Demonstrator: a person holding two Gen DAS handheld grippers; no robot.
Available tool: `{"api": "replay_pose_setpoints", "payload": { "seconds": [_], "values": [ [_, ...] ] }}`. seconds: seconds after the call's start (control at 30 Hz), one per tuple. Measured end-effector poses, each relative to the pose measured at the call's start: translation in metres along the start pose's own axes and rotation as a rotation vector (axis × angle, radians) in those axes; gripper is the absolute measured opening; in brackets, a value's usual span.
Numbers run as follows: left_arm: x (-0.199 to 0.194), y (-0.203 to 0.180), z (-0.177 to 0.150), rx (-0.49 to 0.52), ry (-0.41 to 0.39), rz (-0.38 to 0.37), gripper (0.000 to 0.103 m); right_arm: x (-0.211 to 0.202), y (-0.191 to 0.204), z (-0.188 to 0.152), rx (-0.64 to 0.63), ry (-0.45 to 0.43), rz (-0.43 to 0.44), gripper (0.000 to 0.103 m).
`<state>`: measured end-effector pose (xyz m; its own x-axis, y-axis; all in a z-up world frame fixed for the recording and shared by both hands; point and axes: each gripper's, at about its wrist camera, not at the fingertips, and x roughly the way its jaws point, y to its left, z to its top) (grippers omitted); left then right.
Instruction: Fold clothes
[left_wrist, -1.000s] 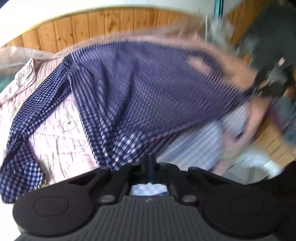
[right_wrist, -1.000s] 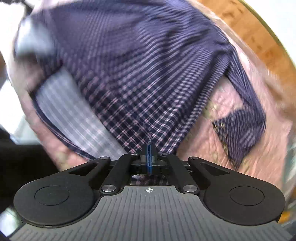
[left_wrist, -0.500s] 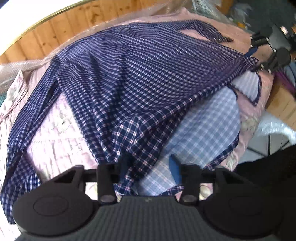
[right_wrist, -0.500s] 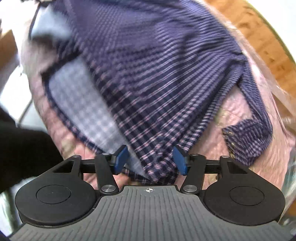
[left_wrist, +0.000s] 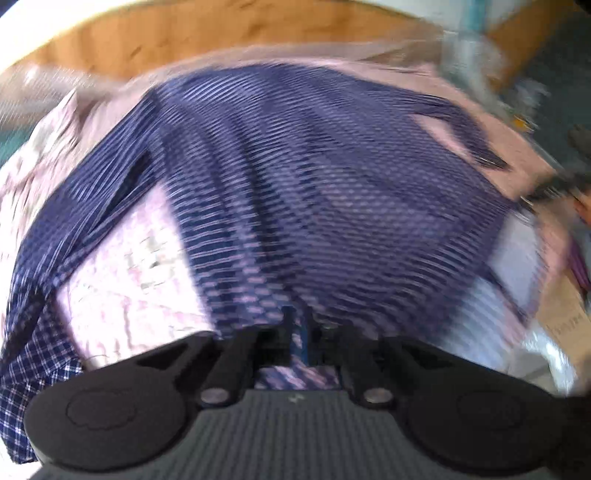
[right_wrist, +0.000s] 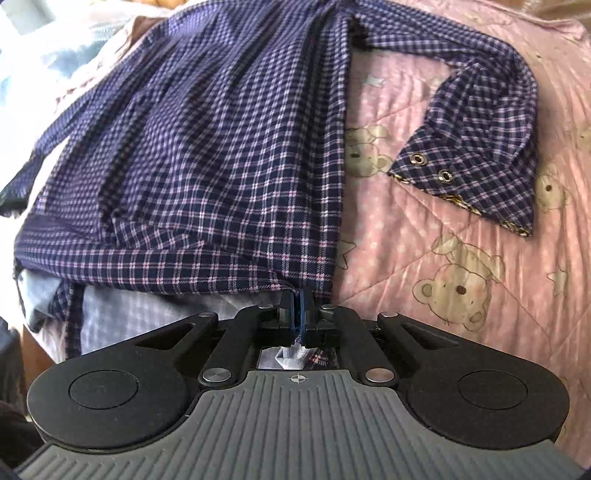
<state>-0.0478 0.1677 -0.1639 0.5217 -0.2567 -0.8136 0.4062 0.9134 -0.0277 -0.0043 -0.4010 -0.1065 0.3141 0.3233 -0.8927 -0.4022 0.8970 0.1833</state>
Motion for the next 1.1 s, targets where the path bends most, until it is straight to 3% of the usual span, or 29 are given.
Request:
{"api": "replay_pose_setpoints", "payload": {
  "seconds": [0.03,0.07,0.1,0.17,0.23,0.3,0.37,0.4,0.43,0.47,0.63,0.77,0.83,0.93,1.0,1.1],
  "values": [
    [0.000,-0.015,-0.005,0.075,0.010,0.009,0.032,-0.003,0.002,-0.001,-0.002,-0.008,-0.004,0.002],
    [0.000,-0.030,-0.011,0.151,0.020,0.017,0.047,-0.005,0.005,-0.003,-0.022,-0.013,-0.017,0.006],
    [0.000,-0.046,-0.016,0.226,0.030,0.026,0.052,-0.006,0.008,-0.006,-0.043,-0.017,-0.031,0.012],
    [0.011,-0.067,-0.027,0.347,0.066,0.044,0.051,-0.009,0.016,-0.011,-0.084,-0.029,-0.057,0.019],
    [0.027,-0.074,-0.032,0.390,0.089,0.105,0.047,-0.011,0.020,-0.014,-0.124,-0.045,-0.076,0.020],
    [0.036,-0.068,-0.030,0.356,0.090,0.145,0.014,-0.012,0.025,-0.014,-0.186,-0.068,-0.086,0.024],
    [0.034,-0.053,-0.022,0.263,0.080,0.124,0.003,-0.014,0.031,-0.013,-0.266,-0.086,-0.093,0.024],
    [0.031,-0.046,-0.019,0.219,0.074,0.109,0.002,-0.015,0.035,-0.012,-0.308,-0.089,-0.095,0.016],
    [0.023,-0.039,-0.018,0.180,0.063,0.076,0.001,-0.014,0.038,-0.014,-0.345,-0.070,-0.087,0.004],
    [0.011,-0.032,-0.018,0.141,0.056,0.028,0.001,-0.017,0.038,-0.015,-0.371,-0.050,-0.059,0.000],
    [-0.025,-0.017,-0.029,0.095,0.108,-0.126,0.001,-0.049,0.041,-0.028,-0.508,0.033,0.034,0.000],
    [-0.009,-0.027,-0.038,0.151,0.186,-0.122,0.002,-0.046,0.040,-0.039,-0.533,0.104,0.073,0.000],
    [-0.006,-0.031,-0.039,0.171,0.209,-0.113,0.005,-0.055,0.037,-0.031,-0.486,0.077,0.111,0.000],
    [-0.031,-0.011,-0.028,0.051,0.101,-0.139,0.013,-0.069,0.032,-0.018,-0.413,0.036,0.170,0.013],
    [-0.047,0.004,-0.019,-0.061,0.008,-0.180,0.018,-0.077,0.026,-0.007,-0.342,-0.014,0.209,0.015],
    [-0.039,0.019,-0.003,-0.183,-0.075,-0.218,0.021,-0.071,0.019,0.012,-0.221,-0.085,0.254,0.018]
  ]
}}
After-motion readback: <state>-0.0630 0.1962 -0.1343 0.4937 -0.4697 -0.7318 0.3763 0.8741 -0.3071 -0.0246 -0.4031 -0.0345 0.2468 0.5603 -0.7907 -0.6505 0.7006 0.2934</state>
